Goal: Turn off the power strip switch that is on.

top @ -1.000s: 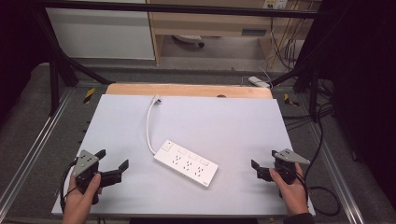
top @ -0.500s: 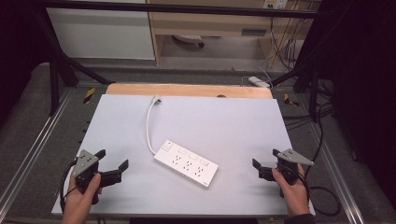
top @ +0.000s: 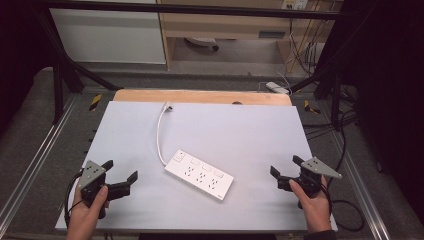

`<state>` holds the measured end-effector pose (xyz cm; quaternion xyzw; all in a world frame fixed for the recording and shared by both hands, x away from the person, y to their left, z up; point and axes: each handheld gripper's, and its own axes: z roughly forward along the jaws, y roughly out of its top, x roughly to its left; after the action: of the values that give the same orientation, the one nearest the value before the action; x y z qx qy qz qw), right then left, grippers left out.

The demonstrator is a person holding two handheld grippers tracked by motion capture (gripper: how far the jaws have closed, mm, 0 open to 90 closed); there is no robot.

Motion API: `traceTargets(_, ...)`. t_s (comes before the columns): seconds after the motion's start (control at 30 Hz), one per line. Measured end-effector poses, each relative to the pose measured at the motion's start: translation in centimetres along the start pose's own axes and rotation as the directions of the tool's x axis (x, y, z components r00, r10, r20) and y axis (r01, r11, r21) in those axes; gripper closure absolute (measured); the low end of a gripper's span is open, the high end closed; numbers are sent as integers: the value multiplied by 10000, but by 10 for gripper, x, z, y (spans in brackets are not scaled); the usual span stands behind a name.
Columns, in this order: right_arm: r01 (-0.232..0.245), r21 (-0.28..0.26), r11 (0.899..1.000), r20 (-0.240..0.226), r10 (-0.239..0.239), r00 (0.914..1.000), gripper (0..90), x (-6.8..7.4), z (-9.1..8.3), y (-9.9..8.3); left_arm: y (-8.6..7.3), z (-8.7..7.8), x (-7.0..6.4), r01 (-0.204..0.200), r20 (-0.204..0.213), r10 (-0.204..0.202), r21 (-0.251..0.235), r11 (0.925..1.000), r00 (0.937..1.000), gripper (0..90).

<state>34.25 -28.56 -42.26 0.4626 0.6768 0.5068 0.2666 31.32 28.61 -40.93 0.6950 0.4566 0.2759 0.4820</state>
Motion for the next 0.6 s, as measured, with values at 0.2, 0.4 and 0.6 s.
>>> traceTargets(0.2,-247,-240,9994,-36,246,9997,26,3,-3,7,0,0,1,35,-28,-35,-30,10000,10000,50)
traceTargets(0.4,-307,-430,9986,-38,306,9995,25,6,-5,13,0,0,1,-13,-37,13,16,10000,10000,50)
traceTargets(0.6,-380,-597,9975,-114,374,9992,42,11,-8,20,-1,0,1,-5,-39,5,19,10000,10000,50)
